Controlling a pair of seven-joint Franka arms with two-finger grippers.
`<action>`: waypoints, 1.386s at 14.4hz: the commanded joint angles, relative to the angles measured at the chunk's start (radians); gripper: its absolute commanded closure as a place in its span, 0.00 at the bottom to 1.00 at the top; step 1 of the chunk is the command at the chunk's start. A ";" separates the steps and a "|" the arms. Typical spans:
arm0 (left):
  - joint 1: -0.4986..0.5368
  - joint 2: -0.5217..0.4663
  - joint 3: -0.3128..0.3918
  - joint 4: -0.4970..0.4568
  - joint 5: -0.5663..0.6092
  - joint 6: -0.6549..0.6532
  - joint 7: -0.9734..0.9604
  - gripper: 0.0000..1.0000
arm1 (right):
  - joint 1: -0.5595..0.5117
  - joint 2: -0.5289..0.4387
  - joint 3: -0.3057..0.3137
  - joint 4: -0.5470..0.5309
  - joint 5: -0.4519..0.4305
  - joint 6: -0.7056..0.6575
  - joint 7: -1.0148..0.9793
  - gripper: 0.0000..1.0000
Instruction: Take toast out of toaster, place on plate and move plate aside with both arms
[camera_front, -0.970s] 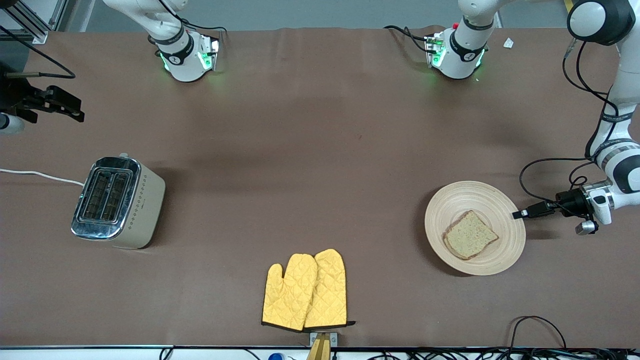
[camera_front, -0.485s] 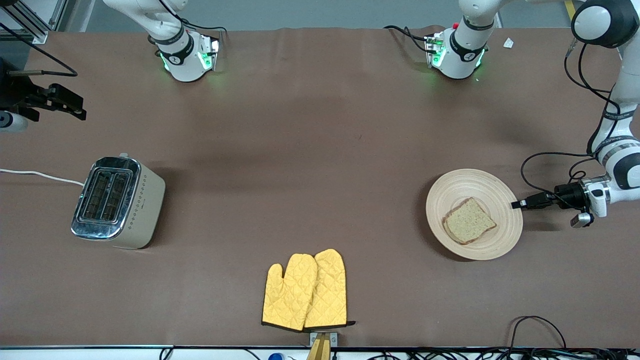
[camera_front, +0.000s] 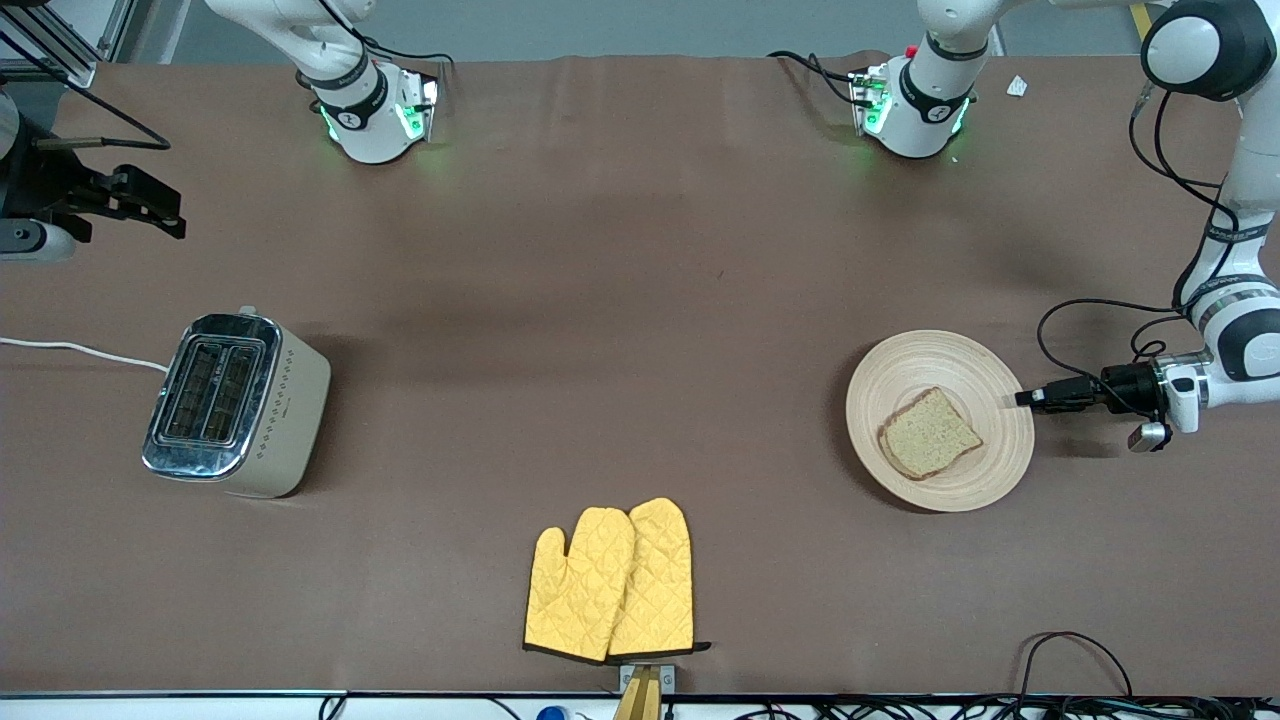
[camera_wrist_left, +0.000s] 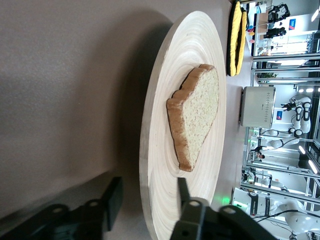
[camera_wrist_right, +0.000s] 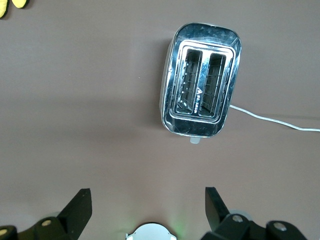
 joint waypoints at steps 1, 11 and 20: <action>0.013 -0.049 -0.005 0.041 0.028 -0.026 -0.021 0.00 | 0.011 -0.025 0.003 -0.014 -0.009 -0.017 0.028 0.00; -0.092 -0.281 -0.105 0.208 0.313 -0.067 -0.559 0.00 | 0.011 -0.023 0.001 -0.009 -0.009 -0.022 0.028 0.00; -0.335 -0.473 -0.108 0.227 0.582 -0.070 -1.164 0.00 | 0.008 -0.023 0.000 -0.011 -0.011 -0.017 0.029 0.00</action>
